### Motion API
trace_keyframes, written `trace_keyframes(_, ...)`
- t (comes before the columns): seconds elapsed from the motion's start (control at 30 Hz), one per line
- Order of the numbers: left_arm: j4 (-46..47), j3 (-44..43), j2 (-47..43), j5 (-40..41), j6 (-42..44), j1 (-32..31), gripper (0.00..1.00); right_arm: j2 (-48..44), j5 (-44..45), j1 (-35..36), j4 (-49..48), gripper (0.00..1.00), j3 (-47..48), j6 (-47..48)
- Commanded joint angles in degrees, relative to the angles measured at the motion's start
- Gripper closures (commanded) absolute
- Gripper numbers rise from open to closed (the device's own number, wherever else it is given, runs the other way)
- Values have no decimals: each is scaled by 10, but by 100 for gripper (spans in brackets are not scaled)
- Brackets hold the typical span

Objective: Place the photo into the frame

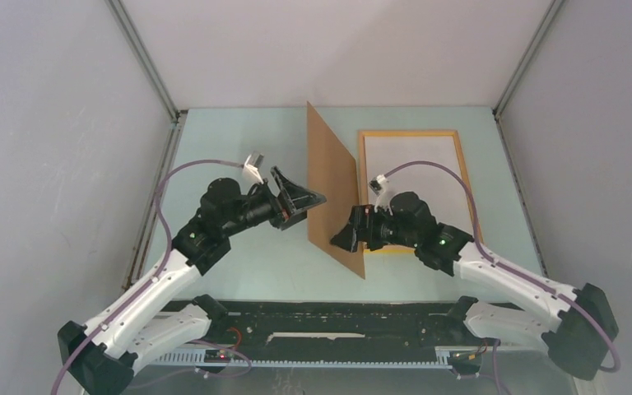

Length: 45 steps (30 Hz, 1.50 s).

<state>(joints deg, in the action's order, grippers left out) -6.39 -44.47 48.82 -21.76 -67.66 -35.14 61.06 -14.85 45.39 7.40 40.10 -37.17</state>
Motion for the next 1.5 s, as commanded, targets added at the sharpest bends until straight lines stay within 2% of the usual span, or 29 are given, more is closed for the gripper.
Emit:
trace_keyframes(0.0,55,-41,21,2,12,-14,0,-74,31,17,39,0,26,40)
trace_keyframes(0.1,70,-51,41,-1,12,-22,0,-113,57,40,63,0,26,51)
trace_keyframes(0.27,112,-71,79,-5,2,-40,0,-144,157,117,67,0,26,70)
trace_keyframes(0.53,137,-100,121,-14,-5,-64,0,-136,367,238,94,0,56,88)
trace_keyframes(0.63,144,-102,128,-12,-7,-68,0,-115,459,283,140,1,94,85)
trace_keyframes(0.73,154,-107,142,-12,-11,-74,0,-83,574,320,230,4,157,34)
trace_keyframes(0.83,167,-115,157,-16,-16,-79,0,-47,652,354,309,11,202,-21)
trace_keyframes(1.0,185,-125,177,-19,-24,-83,0,-5,709,383,410,25,267,-72)
trace_keyframes(1.1,193,-130,185,-19,-27,-85,0,10,735,394,454,29,289,-111)
trace_keyframes(1.27,189,-133,183,2,-14,-85,0,6,769,393,488,36,290,-156)
trace_keyframes(1.47,110,-141,152,45,50,-83,0,-30,766,367,495,43,277,-176)
